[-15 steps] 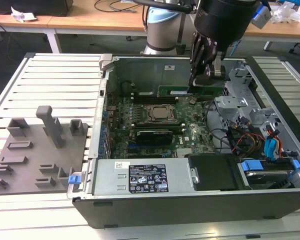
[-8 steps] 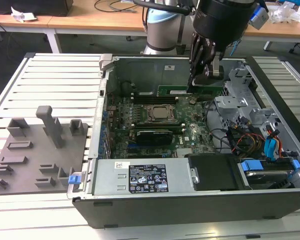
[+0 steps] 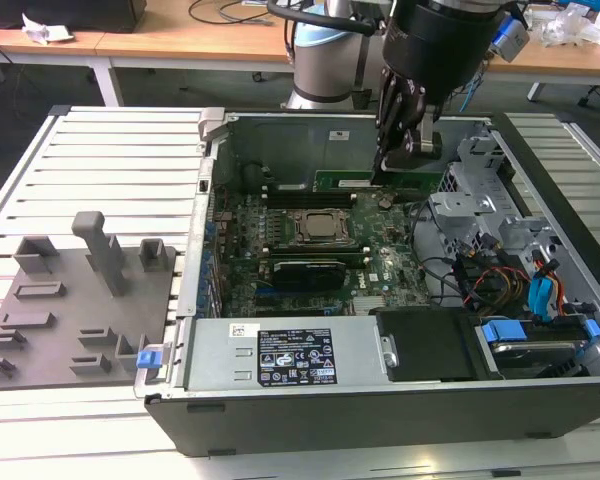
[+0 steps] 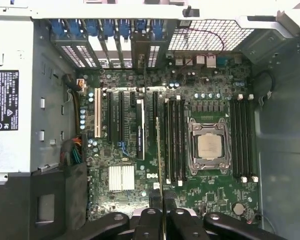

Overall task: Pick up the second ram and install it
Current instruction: 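Pick up the second ram and move it above second insertion slot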

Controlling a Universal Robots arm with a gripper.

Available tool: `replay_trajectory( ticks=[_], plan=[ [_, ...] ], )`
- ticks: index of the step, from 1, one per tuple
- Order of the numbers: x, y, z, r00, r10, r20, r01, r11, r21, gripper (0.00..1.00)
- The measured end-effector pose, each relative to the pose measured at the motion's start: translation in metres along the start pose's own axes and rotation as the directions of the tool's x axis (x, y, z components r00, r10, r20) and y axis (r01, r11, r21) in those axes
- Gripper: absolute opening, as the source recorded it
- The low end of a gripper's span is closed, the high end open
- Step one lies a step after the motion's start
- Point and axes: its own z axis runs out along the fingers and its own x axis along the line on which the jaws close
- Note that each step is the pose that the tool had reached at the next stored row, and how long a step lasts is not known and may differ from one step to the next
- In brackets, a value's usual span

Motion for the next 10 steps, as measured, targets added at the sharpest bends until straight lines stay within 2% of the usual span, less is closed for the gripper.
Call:
replay_trajectory(
  ticks=[7, 10],
  plan=[
    [-0.0186, -0.0004, 0.0065, 1.0, 0.0, -0.0001, 0.0, 1.0, 0.0, 0.13],
    [-0.0233, -0.001, 0.0099, 1.0, 0.0, 0.0001, 0.0, 1.0, -0.0001, 0.13]
  ],
)
